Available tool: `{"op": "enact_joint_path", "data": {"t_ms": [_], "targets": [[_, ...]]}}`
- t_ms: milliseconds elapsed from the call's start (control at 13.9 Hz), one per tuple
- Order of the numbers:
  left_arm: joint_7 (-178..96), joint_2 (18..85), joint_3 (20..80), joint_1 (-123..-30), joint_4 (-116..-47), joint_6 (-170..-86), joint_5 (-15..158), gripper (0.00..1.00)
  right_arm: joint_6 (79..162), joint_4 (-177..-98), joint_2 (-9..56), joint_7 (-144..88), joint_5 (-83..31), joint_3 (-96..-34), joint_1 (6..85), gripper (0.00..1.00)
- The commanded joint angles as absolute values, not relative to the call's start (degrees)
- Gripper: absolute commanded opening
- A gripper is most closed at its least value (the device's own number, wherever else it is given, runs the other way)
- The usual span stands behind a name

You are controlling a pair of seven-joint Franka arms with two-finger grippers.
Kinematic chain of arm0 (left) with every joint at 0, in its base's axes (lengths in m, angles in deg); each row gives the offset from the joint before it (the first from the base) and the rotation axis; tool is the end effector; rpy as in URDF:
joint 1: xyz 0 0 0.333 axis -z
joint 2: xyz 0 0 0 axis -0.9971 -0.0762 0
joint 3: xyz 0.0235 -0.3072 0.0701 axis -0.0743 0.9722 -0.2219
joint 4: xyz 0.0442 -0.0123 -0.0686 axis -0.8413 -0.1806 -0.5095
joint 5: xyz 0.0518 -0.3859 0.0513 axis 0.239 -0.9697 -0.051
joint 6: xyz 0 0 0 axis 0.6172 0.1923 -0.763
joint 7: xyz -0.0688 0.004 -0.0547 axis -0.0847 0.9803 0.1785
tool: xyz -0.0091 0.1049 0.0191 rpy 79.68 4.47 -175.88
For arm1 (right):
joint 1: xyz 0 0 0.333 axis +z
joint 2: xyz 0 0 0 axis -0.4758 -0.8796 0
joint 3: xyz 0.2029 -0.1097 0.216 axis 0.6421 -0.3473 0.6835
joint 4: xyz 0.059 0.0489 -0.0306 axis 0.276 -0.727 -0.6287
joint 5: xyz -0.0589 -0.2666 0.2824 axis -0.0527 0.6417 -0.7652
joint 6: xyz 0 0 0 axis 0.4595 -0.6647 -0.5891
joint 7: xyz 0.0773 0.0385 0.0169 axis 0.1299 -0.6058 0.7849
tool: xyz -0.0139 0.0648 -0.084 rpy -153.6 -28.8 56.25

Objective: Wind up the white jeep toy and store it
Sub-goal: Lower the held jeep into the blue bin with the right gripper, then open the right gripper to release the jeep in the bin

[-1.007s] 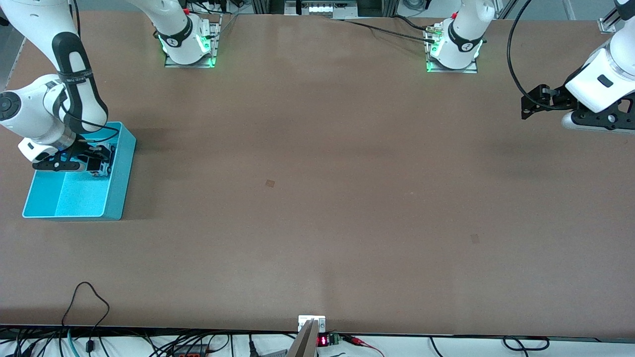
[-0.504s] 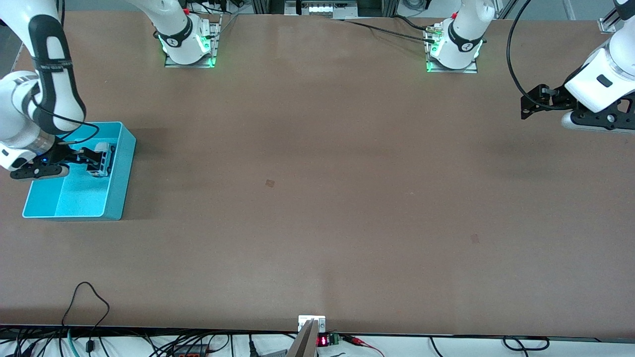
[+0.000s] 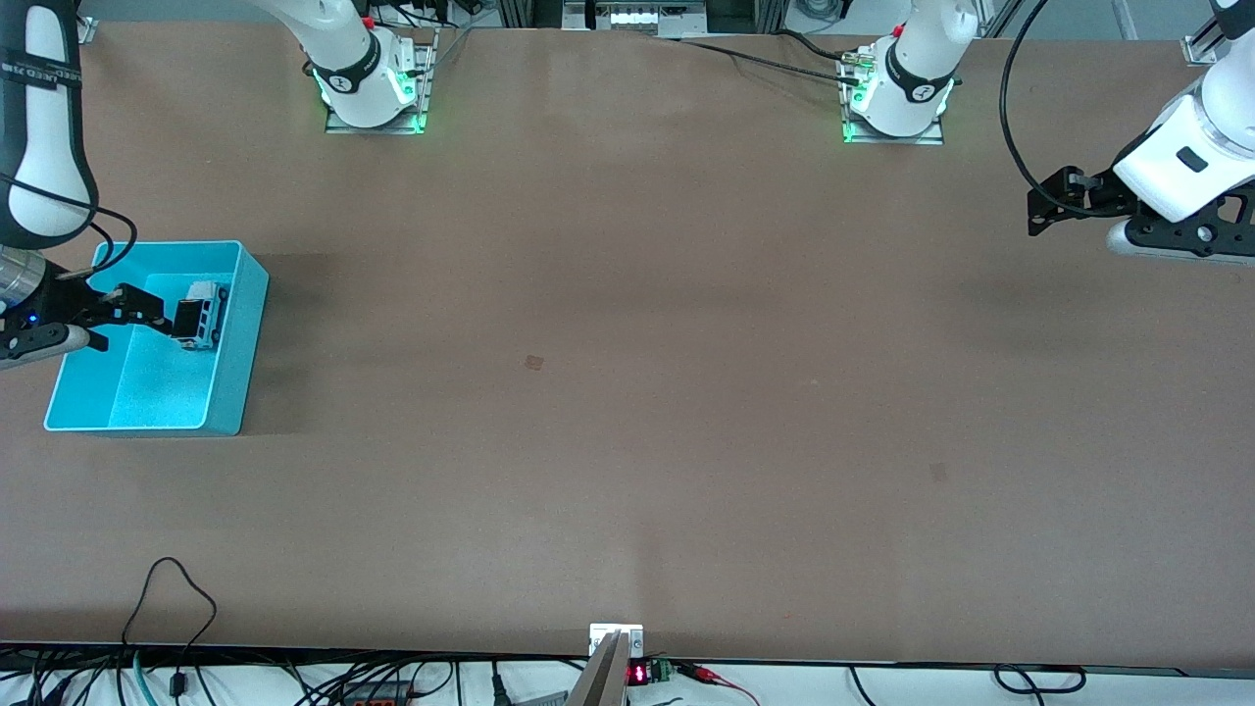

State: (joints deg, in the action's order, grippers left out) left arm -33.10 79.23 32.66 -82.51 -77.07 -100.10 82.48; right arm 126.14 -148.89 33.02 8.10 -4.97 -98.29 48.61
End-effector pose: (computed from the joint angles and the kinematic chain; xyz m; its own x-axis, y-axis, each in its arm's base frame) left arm 0.5369 -0.0364 0.5977 0.9915 -0.0997 -0.0840 -0.1027 -0.9942 -0.0331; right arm 0.5795 -0.1628 0.3927 0.9648 0.2544 0.0665 0.2587 -0.9636 -0.0666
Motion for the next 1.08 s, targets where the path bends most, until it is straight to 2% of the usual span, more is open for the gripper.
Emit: {"op": "enact_joint_path", "data": {"t_ms": [0,288,504,719,1007], "targets": [[-33.6,79.3,32.9,-82.3,-76.0,-99.0,83.7,1.0,123.8,-148.5,38.0,0.8,0.0,-94.4,48.3,1.0],[-33.6,79.3,32.9,-82.3,-76.0,-99.0,83.7,1.0,118.4,-148.5,45.2,-16.4,8.3,-74.6,36.2,1.0],[-33.6,79.2,32.9,-82.3,-75.9,-99.0,83.7,1.0,115.2,-148.5,49.1,-23.9,9.2,-64.9,30.2,1.0],[-33.6,79.2,32.9,-82.3,-76.0,-99.0,83.7,1.0,113.9,-148.1,52.9,-24.8,11.6,-61.8,29.8,1.0],[-33.6,79.2,32.9,-82.3,-75.9,-99.0,83.7,1.0,103.6,-140.5,53.8,-34.3,11.7,-58.3,29.9,1.0]]}}
